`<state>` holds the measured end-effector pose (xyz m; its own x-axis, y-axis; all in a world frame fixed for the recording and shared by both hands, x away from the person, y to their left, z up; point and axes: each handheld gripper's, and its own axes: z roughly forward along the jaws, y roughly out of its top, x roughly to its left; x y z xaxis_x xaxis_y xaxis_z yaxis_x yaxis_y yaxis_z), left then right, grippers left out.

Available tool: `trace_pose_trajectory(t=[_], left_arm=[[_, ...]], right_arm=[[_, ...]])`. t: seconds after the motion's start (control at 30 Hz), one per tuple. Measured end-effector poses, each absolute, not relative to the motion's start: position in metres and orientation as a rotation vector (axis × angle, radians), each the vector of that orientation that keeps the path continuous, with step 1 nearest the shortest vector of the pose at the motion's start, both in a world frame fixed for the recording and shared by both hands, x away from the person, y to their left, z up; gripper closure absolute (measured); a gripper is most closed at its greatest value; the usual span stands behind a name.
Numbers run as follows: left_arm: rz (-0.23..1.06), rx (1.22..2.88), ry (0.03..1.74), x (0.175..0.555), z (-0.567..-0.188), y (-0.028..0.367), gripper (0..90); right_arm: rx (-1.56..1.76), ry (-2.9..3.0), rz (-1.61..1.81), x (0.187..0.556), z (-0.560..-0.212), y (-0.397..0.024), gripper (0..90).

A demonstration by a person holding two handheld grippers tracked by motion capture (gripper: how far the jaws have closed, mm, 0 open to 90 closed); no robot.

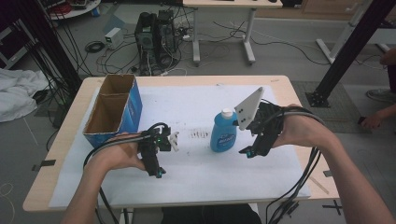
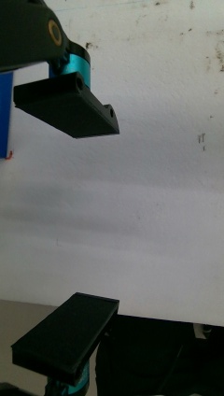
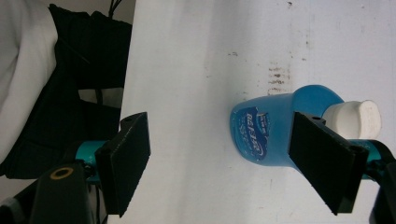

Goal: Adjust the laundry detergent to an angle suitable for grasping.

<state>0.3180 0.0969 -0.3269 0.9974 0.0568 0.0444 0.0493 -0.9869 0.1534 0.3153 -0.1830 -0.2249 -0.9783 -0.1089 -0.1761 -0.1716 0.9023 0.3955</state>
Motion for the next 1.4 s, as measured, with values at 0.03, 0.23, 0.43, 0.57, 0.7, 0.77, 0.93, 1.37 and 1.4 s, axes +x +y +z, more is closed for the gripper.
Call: trace_pose_trajectory(t=[0.03, 0.23, 0.43, 0.57, 0.7, 0.77, 0.93, 1.37, 1.4], left_arm=[[0.076, 2.993, 0.07, 0.318, -0.327, 0.097, 14.3], [0.075, 2.988, 0.08, 0.318, -0.327, 0.097, 14.3], [0.079, 2.991, 0.075, 0.318, -0.326, 0.096, 14.3], [0.089, 2.993, 0.073, 0.318, -0.325, 0.096, 14.3], [0.084, 2.989, 0.077, 0.318, -0.325, 0.097, 14.3], [0.084, 2.988, 0.079, 0.318, -0.325, 0.097, 14.3], [0.071, 2.986, 0.09, 0.317, -0.323, 0.095, 14.3], [0.085, 2.981, 0.095, 0.315, -0.316, 0.093, 14.3], [0.085, 2.985, 0.094, 0.315, -0.316, 0.094, 14.3]], right_arm=[[-0.217, 2.917, 0.624, 0.315, -0.225, -0.183, 20.3], [-0.215, 2.914, 0.622, 0.315, -0.225, -0.184, 20.4], [-0.204, 2.914, 0.621, 0.315, -0.224, -0.185, 20.3], [-0.205, 2.915, 0.624, 0.315, -0.224, -0.185, 20.3], [-0.205, 2.912, 0.626, 0.315, -0.225, -0.184, 20.4], [-0.203, 2.909, 0.629, 0.314, -0.225, -0.184, 20.3], [-0.203, 2.908, 0.623, 0.312, -0.225, -0.184, 20.4], [-0.225, 2.911, 0.607, 0.311, -0.22, -0.186, 20.3], [-0.228, 2.91, 0.608, 0.311, -0.22, -0.186, 20.3]])
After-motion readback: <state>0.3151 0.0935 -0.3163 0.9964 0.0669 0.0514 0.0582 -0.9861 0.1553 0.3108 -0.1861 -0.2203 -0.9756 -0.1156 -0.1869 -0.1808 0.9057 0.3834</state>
